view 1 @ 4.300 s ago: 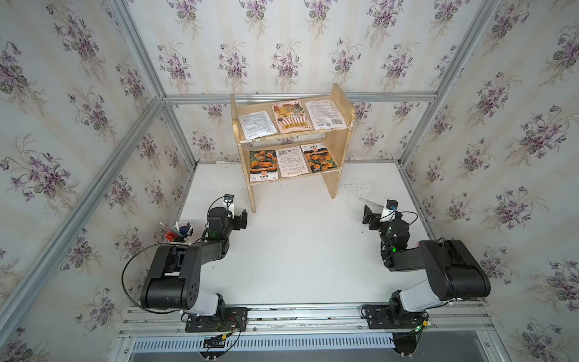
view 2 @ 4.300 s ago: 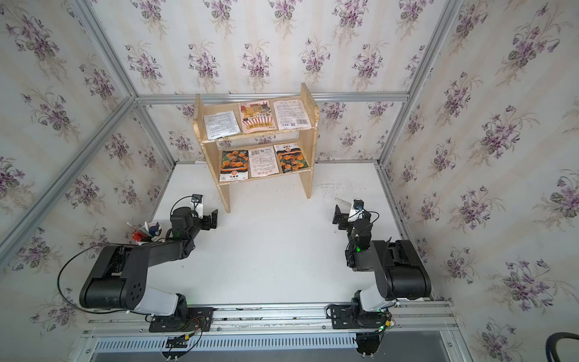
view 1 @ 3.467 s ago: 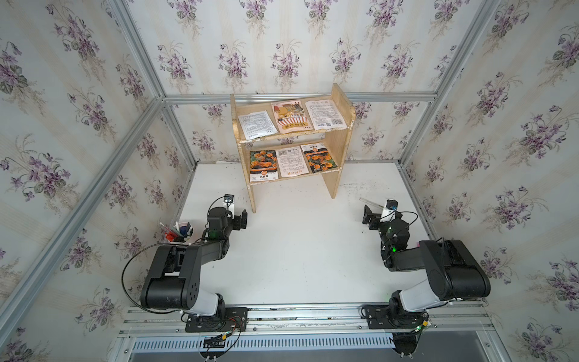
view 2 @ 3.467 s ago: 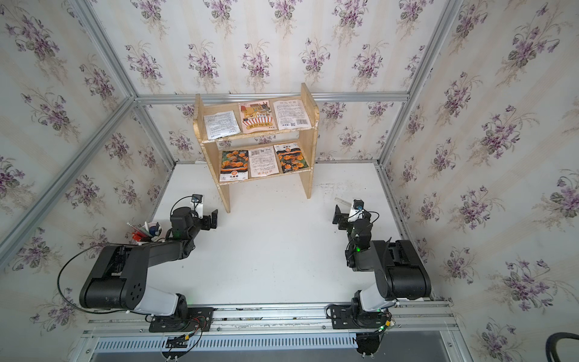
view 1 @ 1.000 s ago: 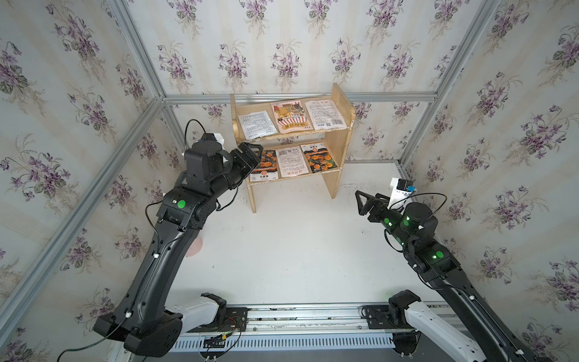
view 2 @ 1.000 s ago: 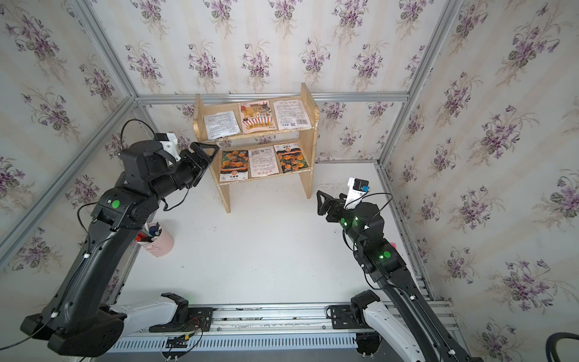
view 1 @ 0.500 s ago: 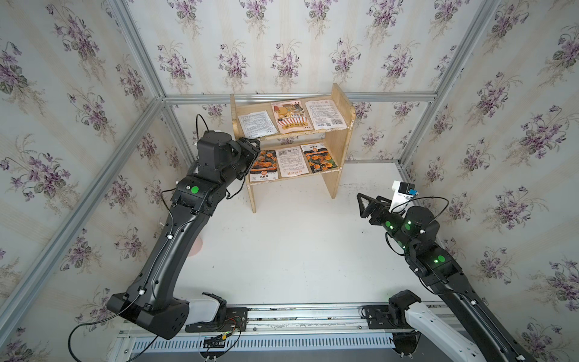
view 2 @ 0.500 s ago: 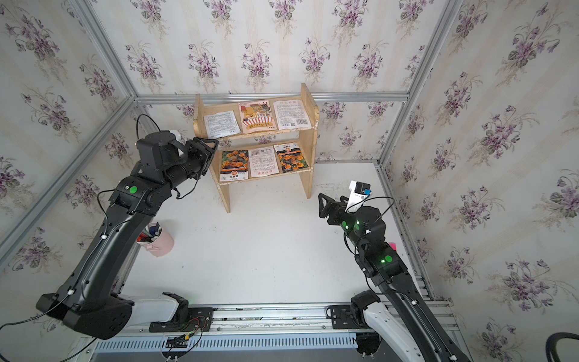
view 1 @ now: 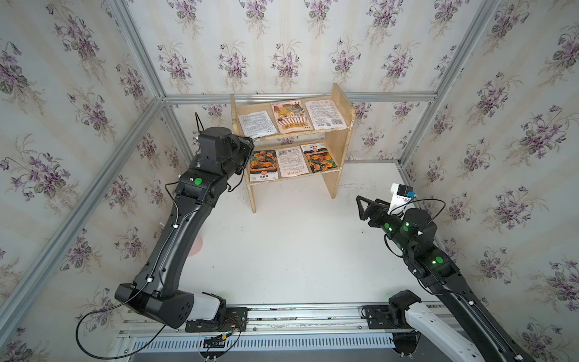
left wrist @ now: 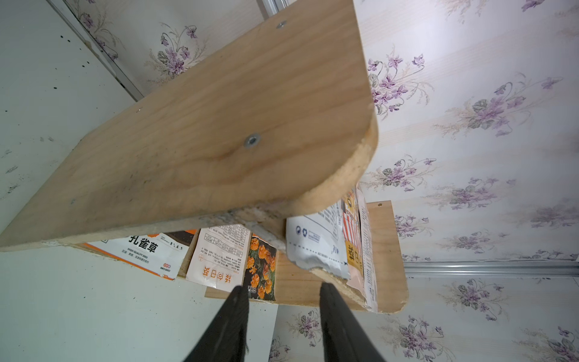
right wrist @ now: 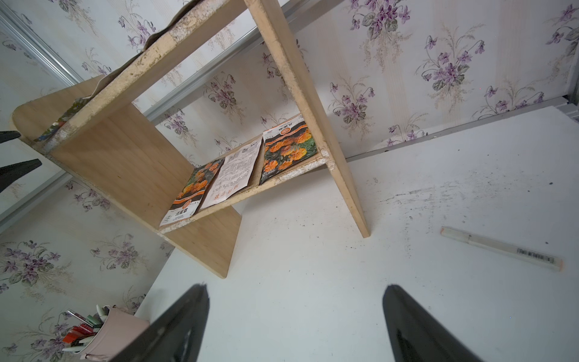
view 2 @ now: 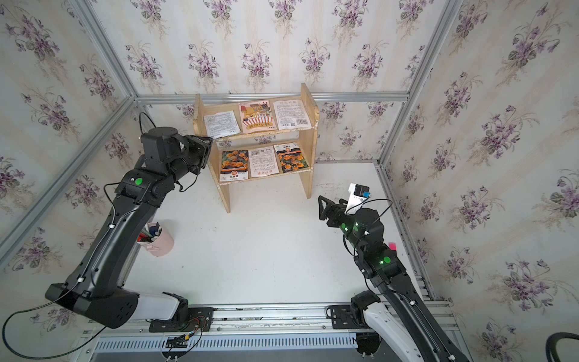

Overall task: Take the seed bag off the shelf
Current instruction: Pick up the seed packet from the shelf.

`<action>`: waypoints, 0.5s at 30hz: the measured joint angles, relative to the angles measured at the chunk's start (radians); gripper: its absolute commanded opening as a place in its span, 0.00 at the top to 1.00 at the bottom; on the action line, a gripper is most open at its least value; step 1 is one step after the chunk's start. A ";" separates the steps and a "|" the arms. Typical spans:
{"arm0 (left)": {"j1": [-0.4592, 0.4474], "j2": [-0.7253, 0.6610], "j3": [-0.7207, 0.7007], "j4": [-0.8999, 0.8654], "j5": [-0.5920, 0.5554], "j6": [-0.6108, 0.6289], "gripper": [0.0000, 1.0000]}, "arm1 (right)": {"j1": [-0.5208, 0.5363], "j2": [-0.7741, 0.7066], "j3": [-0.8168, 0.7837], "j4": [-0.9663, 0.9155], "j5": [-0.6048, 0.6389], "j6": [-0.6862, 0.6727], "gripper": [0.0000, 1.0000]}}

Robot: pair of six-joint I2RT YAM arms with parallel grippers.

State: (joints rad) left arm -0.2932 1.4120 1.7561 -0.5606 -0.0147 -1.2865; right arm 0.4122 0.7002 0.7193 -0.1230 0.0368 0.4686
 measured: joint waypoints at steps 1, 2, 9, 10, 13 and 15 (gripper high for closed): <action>0.002 0.010 0.008 0.005 0.000 -0.003 0.60 | 0.000 0.000 0.000 0.000 0.000 0.001 0.10; 0.005 0.021 0.013 0.011 0.001 -0.003 0.61 | 0.000 0.000 0.000 0.001 0.000 0.002 0.10; 0.013 0.054 0.024 0.024 0.016 -0.029 0.66 | 0.000 -0.006 -0.006 0.003 0.000 0.002 0.10; 0.013 0.056 0.024 0.027 0.019 -0.029 0.67 | 0.000 -0.006 -0.007 0.005 0.000 0.002 0.10; 0.015 0.059 0.023 0.034 0.020 -0.040 0.67 | 0.000 -0.008 -0.010 0.005 0.000 0.002 0.10; 0.016 0.059 0.023 0.035 0.022 -0.043 0.68 | 0.000 -0.010 -0.011 0.006 0.000 0.002 0.10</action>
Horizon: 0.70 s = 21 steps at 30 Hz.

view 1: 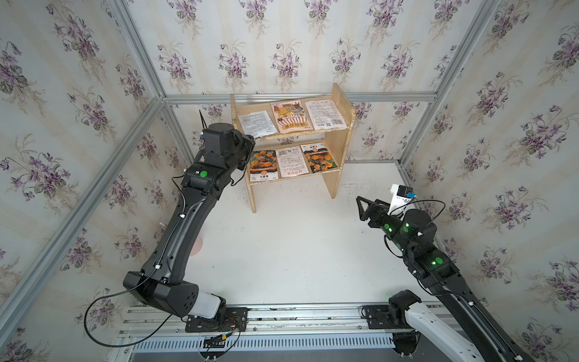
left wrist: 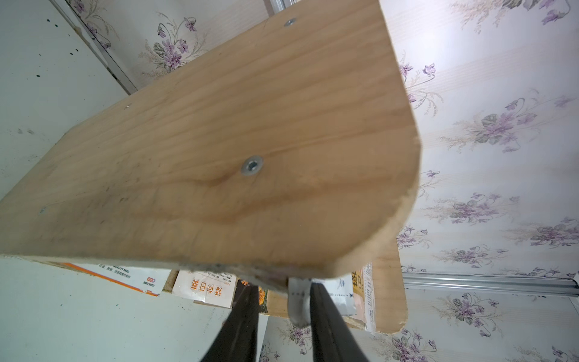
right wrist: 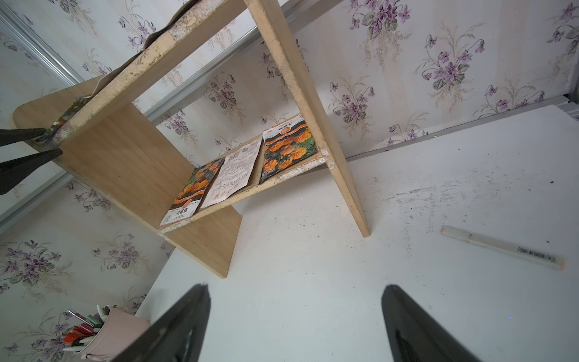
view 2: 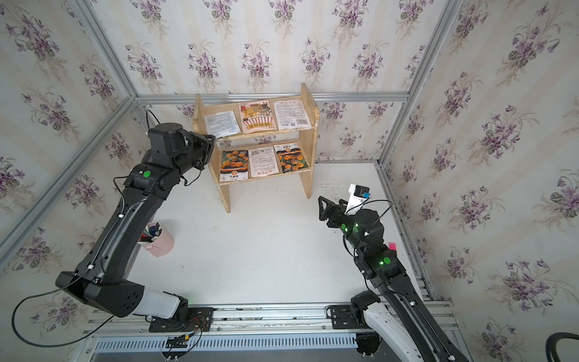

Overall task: Take the seed bag off the shelf
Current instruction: Pick up the seed packet from the shelf.

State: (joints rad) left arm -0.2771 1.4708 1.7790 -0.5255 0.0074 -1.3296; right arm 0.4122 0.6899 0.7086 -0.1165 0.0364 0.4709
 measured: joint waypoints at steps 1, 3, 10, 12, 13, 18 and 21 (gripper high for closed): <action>0.000 0.000 0.000 0.001 0.000 -0.007 0.68 | 0.000 -0.002 0.000 0.000 0.000 0.000 0.10; 0.000 -0.002 0.000 0.001 0.002 -0.008 0.69 | 0.000 -0.003 0.000 0.001 0.000 0.000 0.10; 0.000 -0.023 0.000 0.000 0.005 -0.011 0.74 | 0.000 -0.004 -0.006 0.000 -0.002 0.001 0.11; 0.000 -0.024 0.000 0.000 0.004 -0.011 0.74 | 0.000 -0.005 -0.007 0.001 -0.003 0.003 0.11; 0.000 -0.024 0.000 0.000 0.004 -0.011 0.74 | 0.000 -0.006 -0.007 0.001 -0.003 0.004 0.11; 0.001 -0.014 0.007 0.001 0.005 -0.011 0.72 | 0.000 -0.014 -0.008 0.000 -0.003 0.004 0.12; 0.002 -0.008 0.011 0.001 0.007 -0.011 0.73 | 0.000 -0.020 -0.008 0.000 -0.003 0.004 0.12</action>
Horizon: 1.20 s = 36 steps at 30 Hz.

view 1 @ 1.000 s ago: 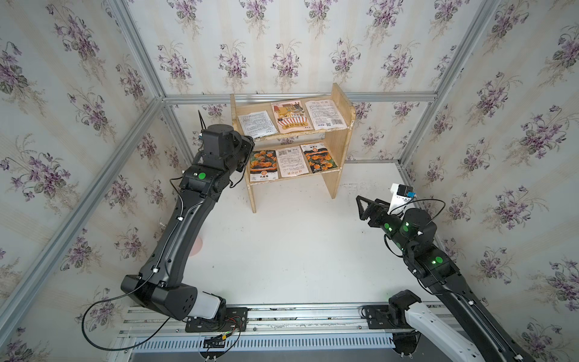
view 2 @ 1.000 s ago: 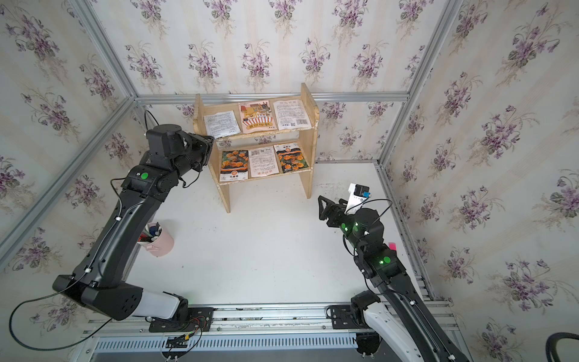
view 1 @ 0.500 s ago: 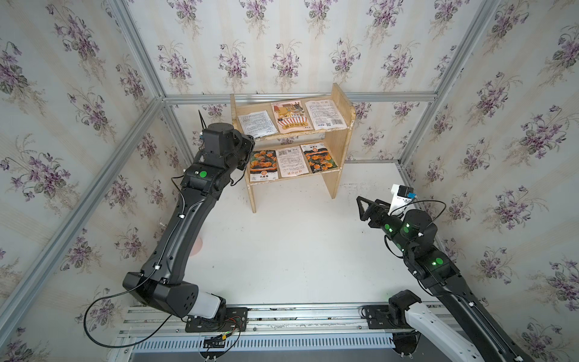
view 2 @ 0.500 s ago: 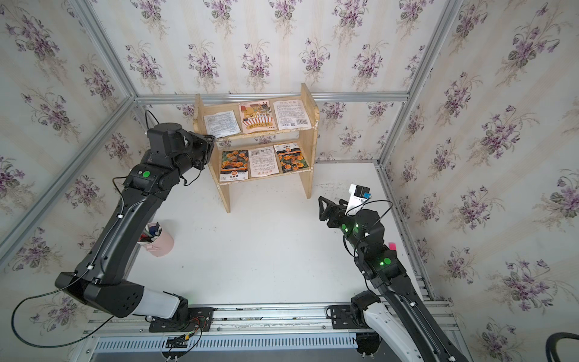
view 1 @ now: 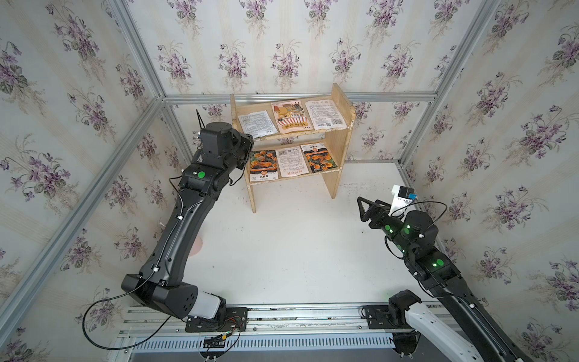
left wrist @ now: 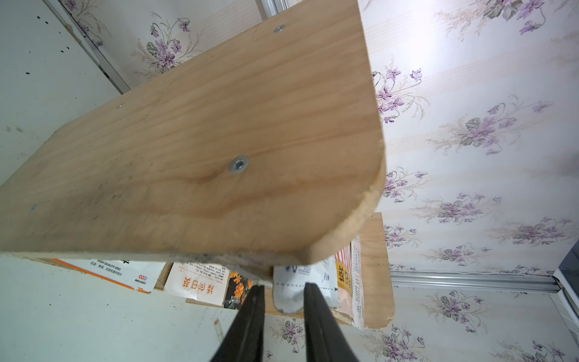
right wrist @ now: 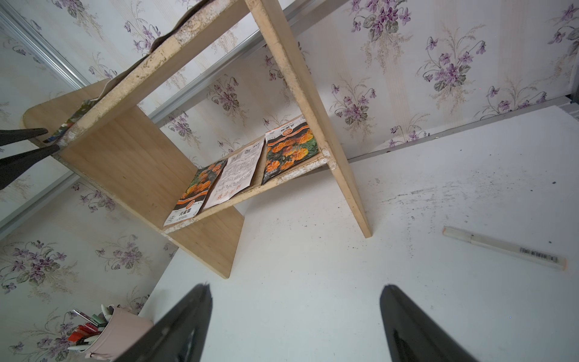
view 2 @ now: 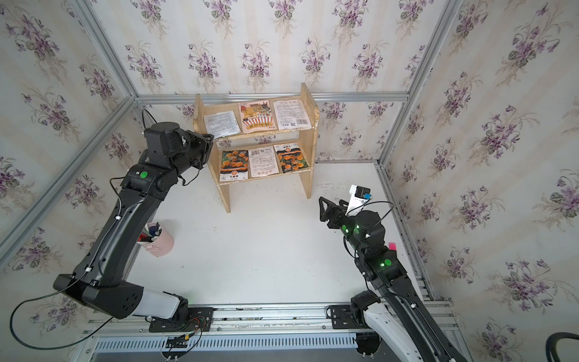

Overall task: Take the seed bag off the shelf
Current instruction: Pick up the seed packet from the shelf.

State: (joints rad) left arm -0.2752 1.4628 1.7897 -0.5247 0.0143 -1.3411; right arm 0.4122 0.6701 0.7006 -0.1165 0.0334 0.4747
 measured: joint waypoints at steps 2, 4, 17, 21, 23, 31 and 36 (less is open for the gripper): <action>0.000 0.002 0.002 0.000 0.000 0.000 0.75 | 0.000 -0.002 0.000 -0.002 0.000 0.000 0.12; 0.000 0.004 0.006 0.000 0.000 0.000 0.77 | 0.000 -0.002 0.000 -0.001 0.000 0.000 0.12; 0.006 0.022 0.019 -0.005 0.005 -0.002 0.91 | 0.000 -0.006 -0.005 -0.007 0.001 0.000 0.13; 0.006 0.023 0.023 -0.003 0.016 -0.004 0.98 | 0.000 -0.011 -0.005 -0.007 0.001 0.000 0.13; 0.006 0.023 0.024 0.001 0.020 -0.004 1.00 | 0.000 -0.011 -0.006 -0.008 0.001 0.000 0.13; 0.006 0.017 0.024 0.006 0.076 0.006 1.00 | 0.000 -0.013 -0.015 0.001 -0.024 0.003 0.14; 0.005 -0.006 0.020 0.007 0.114 0.048 1.00 | 0.000 0.012 -0.001 0.028 -0.106 0.005 0.14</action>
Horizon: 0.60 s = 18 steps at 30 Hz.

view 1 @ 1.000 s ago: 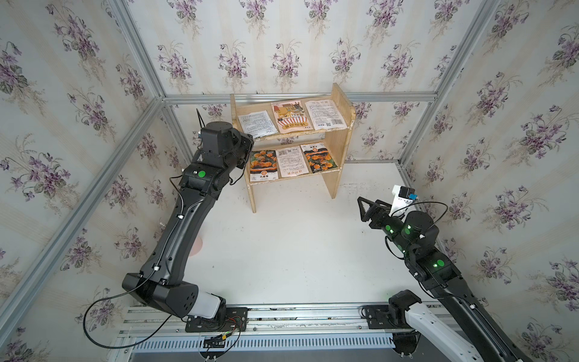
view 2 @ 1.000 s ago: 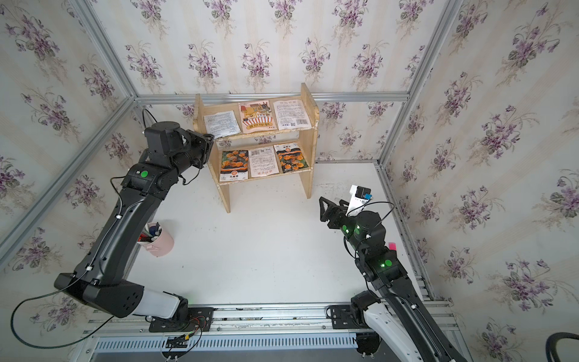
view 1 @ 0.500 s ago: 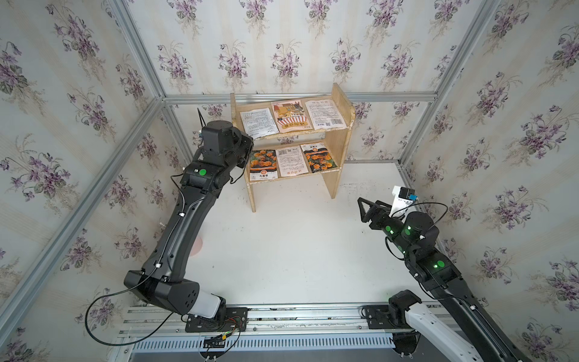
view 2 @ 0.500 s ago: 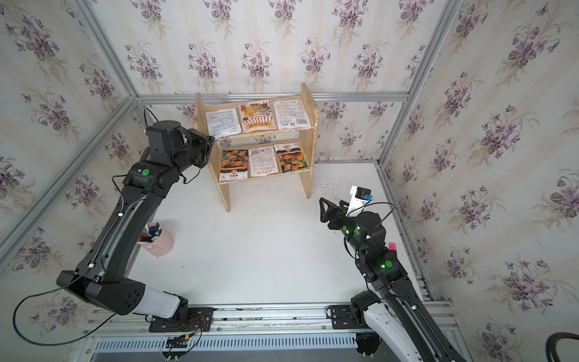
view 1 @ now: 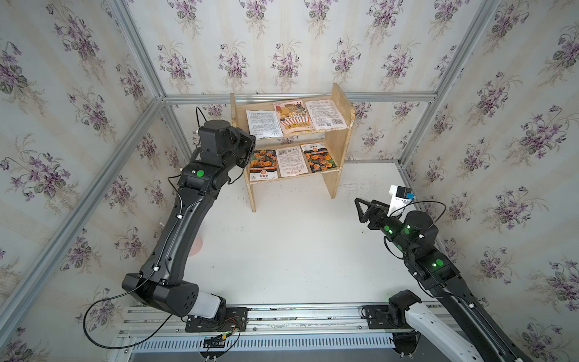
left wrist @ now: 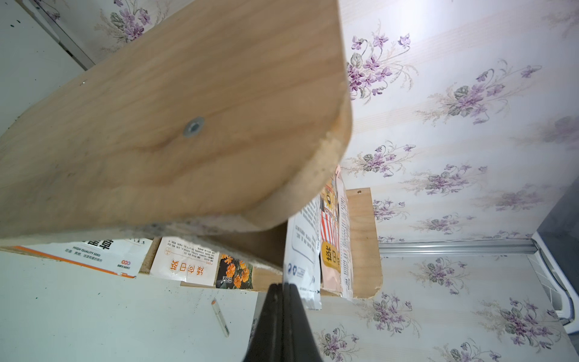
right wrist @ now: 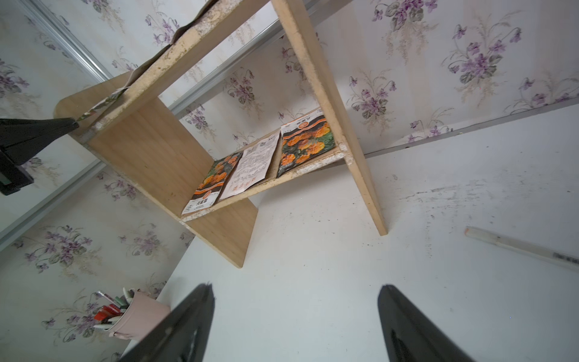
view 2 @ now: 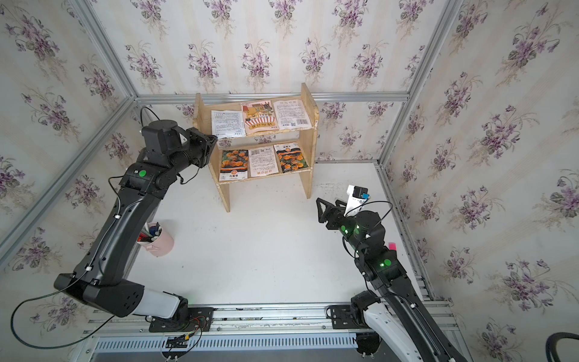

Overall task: Take the seed bag off the shelf
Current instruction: Pick up the seed packet from the shelf.

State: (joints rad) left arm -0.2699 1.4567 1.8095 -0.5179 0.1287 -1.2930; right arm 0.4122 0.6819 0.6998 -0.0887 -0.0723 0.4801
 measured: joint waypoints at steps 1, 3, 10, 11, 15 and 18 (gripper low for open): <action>0.000 -0.010 -0.003 0.003 0.002 0.011 1.00 | 0.000 0.002 0.003 0.003 -0.021 0.008 0.14; 0.000 -0.025 -0.008 0.013 0.002 0.034 1.00 | 0.000 0.003 0.009 0.012 -0.054 0.015 0.14; 0.000 -0.032 0.022 0.036 0.002 0.123 1.00 | 0.001 0.006 0.011 0.048 -0.128 0.019 0.14; 0.000 -0.031 0.029 0.042 0.006 0.136 1.00 | 0.001 0.006 0.011 0.052 -0.138 0.021 0.14; 0.000 -0.023 0.070 0.064 0.037 0.195 1.00 | 0.001 0.015 0.018 0.072 -0.208 0.043 0.14; 0.000 -0.022 0.097 0.072 0.068 0.247 1.00 | 0.001 0.022 0.032 0.101 -0.257 0.068 0.14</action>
State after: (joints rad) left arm -0.2703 1.4345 1.9060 -0.4461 0.1963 -1.0458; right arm 0.4133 0.7040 0.7319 0.0124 -0.3298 0.5484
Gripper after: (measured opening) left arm 0.054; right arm 0.860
